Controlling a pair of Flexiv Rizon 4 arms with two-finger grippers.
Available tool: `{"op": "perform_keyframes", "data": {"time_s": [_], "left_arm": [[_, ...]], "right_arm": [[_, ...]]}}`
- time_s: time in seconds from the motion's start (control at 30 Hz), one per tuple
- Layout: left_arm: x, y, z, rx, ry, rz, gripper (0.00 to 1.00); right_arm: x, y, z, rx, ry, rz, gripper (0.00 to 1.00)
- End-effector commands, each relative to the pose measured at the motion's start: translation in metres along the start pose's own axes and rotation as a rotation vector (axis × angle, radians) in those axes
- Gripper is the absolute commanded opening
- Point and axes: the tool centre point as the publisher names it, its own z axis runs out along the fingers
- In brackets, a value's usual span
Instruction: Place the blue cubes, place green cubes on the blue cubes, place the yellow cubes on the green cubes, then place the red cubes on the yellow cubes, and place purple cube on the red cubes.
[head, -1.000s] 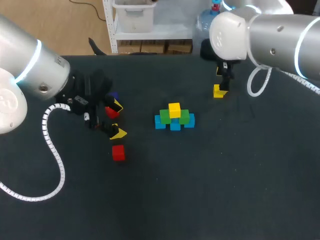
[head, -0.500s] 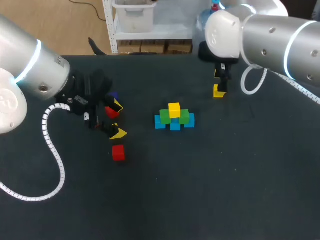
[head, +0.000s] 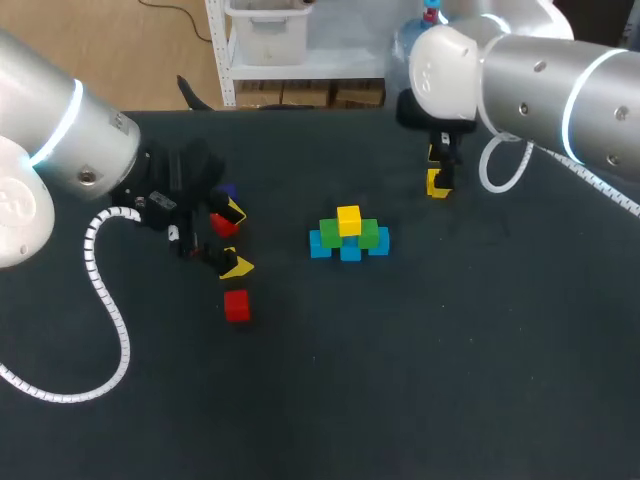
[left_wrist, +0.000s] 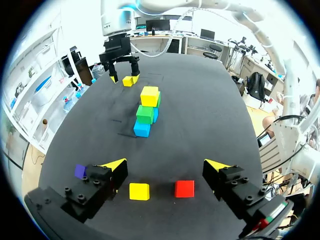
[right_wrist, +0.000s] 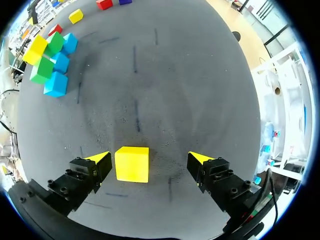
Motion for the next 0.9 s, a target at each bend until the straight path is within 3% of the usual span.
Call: {"op": "perform_keyframes", "data": {"time_s": [0.03,0.1,0.17,0.23,0.27,0.37,0.47,0.57,0.9], "left_arm": [[0.002,0.0,0.0,0.001,-0.006,0.003,1.0],[0.002,0.0,0.0,0.001,-0.006,0.003,1.0],[0.002,0.0,0.0,0.001,-0.006,0.003,1.0],[0.002,0.0,0.0,0.001,-0.006,0.003,1.0],[0.002,0.0,0.0,0.001,-0.006,0.003,1.0],[0.002,0.0,0.0,0.001,-0.006,0.003,1.0],[0.002,0.0,0.0,0.001,-0.006,0.003,1.0],[0.002,0.0,0.0,0.001,-0.006,0.003,1.0],[0.002,0.0,0.0,0.001,-0.006,0.003,1.0]], "right_arm": [[0.0,-0.001,0.0,0.001,-0.003,-0.003,1.0],[0.0,-0.001,0.0,0.002,-0.003,-0.003,1.0],[0.0,-0.001,0.0,0.003,-0.004,-0.004,0.79],[0.0,-0.001,0.0,0.003,-0.004,-0.006,0.5],[0.0,-0.001,0.0,0.002,-0.005,-0.01,0.47],[-0.001,0.0,0.0,0.001,-0.003,-0.012,0.23],[-0.001,0.0,0.001,0.002,-0.003,-0.013,0.06],[-0.001,0.0,0.001,0.004,-0.004,-0.014,0.0],[-0.004,0.02,-0.033,0.038,-0.024,-0.018,0.0]]}}
